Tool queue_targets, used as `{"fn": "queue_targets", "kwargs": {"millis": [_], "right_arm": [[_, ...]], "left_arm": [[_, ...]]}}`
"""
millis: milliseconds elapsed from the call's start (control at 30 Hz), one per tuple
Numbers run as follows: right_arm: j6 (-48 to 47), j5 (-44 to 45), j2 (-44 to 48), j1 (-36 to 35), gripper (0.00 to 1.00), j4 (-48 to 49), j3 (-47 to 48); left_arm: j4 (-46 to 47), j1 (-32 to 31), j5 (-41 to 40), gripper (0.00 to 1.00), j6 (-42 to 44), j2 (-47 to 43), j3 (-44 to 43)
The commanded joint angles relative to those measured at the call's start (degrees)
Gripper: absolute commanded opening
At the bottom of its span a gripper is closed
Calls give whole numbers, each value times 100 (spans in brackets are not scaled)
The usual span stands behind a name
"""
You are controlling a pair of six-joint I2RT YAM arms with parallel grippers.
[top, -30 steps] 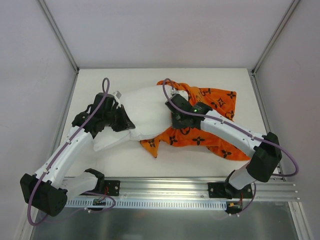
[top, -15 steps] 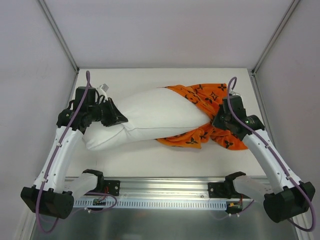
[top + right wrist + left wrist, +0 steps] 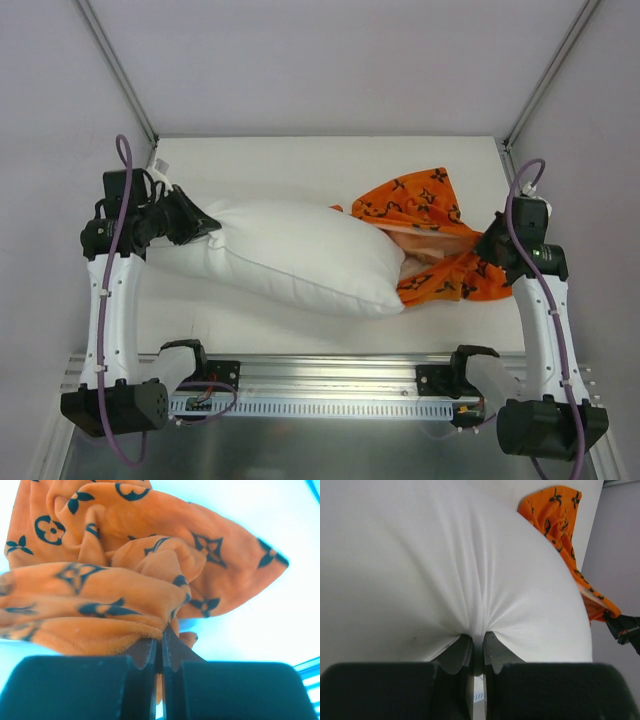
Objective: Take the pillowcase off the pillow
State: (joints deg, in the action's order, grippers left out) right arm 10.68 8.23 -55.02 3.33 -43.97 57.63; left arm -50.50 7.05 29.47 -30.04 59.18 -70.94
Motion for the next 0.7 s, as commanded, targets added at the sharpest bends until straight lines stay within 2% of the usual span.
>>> {"fn": "queue_targets", "kwargs": {"millis": [0,200,300,333,567,667], "right_arm": [[-286,171,176,89,1,-139,145],[-259,310,36,97,1,2,230],[-259,443,-271,176,1,-42,1029],[-242,425,-489,246,1,-77,1597],[242,-347,-1299,1432,1,-384,3980],[224,-611,-1502,1442,1,-438,4213]], "left_arm": [[401,235,76,0,104,-82,-465],[392,235,120,0,86,-29,-579],[401,297,76,0,60,93,-851],[401,341,76,0,43,155,-1078],[409,1193,278,0,-537,1112,-2582],[444,1325,226,0,-783,1271,-3022]]}}
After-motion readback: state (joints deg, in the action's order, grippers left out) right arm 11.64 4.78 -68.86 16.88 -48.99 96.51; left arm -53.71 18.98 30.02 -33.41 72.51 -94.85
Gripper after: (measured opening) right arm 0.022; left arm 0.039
